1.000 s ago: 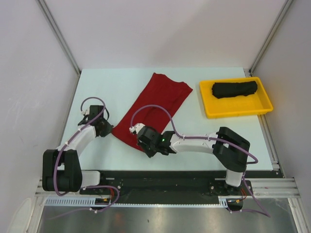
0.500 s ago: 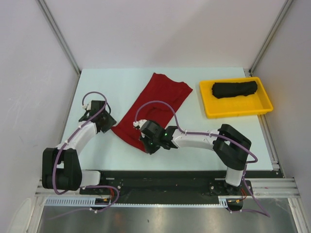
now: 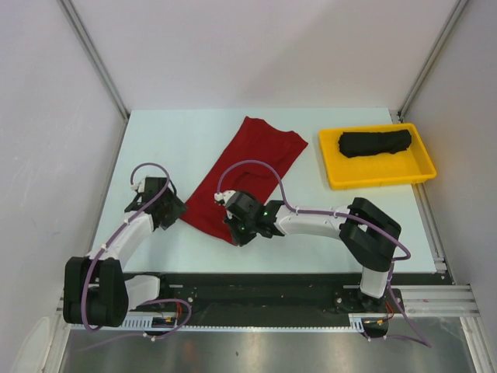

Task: Roll the t-shirts
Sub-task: Roll the T-shirt to the center of the board.

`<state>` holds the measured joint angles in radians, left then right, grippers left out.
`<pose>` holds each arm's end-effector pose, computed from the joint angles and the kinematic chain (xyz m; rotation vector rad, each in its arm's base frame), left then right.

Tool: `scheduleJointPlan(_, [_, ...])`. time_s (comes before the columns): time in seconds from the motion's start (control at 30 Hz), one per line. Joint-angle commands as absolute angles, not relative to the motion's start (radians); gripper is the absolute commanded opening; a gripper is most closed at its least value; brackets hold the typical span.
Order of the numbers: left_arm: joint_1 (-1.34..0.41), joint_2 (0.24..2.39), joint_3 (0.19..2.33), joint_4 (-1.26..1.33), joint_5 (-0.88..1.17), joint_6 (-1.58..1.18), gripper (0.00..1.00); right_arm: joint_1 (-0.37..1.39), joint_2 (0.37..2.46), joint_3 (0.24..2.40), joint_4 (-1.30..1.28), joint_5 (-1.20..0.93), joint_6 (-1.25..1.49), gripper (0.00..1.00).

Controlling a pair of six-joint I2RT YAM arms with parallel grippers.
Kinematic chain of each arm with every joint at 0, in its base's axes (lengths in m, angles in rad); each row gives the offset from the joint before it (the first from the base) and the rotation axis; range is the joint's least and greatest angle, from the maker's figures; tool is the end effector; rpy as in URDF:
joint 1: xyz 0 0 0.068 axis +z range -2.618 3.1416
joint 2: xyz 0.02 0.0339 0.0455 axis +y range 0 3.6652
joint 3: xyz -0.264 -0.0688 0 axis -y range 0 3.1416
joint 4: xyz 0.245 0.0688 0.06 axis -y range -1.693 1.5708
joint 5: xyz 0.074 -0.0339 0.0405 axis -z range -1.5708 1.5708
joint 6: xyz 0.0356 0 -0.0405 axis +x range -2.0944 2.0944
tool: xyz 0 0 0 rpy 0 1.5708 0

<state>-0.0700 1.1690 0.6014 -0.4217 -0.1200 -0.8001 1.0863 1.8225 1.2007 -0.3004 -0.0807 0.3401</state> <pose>0.2154 -0.0108 0.1840 -0.9566 2.3742 -0.1833 0.1772 0.3429 0.1880 -0.9901 2.4317 0.6576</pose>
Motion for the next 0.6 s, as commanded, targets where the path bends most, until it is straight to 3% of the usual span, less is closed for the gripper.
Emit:
scheduleJointPlan(0.0, [-0.075, 1.143, 0.574, -0.38, -0.11, -0.848, 0.58, 1.083, 1.818, 1.226, -0.282, -0.083, 0.345, 0.0])
scheduleJointPlan(0.57, [-0.075, 1.189, 0.534, -0.227, -0.13, -0.92, 0.55, 1.065, 1.81, 1.226, -0.291, -0.083, 0.341, 0.0])
